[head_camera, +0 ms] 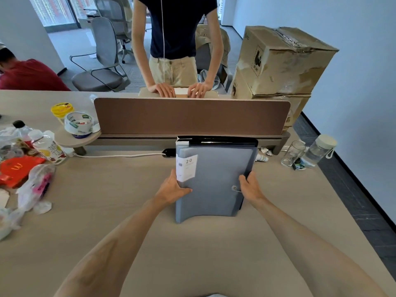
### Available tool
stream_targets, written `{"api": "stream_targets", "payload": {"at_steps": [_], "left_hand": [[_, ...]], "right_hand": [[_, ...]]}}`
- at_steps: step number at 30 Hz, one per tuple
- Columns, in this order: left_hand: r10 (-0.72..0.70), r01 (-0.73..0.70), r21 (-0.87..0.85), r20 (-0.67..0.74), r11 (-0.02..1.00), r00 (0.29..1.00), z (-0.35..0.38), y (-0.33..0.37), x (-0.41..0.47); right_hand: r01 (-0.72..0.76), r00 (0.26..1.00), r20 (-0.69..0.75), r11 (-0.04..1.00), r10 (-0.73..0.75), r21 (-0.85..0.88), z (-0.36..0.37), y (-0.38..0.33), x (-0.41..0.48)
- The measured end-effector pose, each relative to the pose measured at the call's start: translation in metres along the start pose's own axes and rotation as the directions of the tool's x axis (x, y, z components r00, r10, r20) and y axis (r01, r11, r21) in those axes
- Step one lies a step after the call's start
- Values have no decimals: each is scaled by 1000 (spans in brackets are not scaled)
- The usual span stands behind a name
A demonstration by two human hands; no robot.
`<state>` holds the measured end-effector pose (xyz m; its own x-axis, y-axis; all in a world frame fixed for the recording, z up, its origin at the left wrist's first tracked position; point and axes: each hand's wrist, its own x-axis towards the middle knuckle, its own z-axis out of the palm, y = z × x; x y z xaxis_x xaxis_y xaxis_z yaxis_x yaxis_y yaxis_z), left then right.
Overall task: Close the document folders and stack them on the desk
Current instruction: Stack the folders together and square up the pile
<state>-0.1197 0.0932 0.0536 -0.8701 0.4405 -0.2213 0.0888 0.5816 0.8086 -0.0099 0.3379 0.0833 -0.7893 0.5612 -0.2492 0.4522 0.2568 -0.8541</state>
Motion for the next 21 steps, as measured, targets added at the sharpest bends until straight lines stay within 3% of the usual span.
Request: {"api": "stream_targets", "payload": {"at_steps": [6, 14, 21], "left_hand": [[-97, 115, -55, 258, 992, 961, 20, 22, 8], [-105, 168, -173, 326, 970, 939, 111, 57, 2], [-283, 341, -199, 271, 919, 920, 196, 100, 16]], "right_hand": [[-82, 986, -146, 997, 83, 12, -27, 24, -21], [-245, 878, -379, 955, 291, 167, -77, 82, -21], [-337, 904, -230, 932, 360, 135, -141, 135, 26]]}}
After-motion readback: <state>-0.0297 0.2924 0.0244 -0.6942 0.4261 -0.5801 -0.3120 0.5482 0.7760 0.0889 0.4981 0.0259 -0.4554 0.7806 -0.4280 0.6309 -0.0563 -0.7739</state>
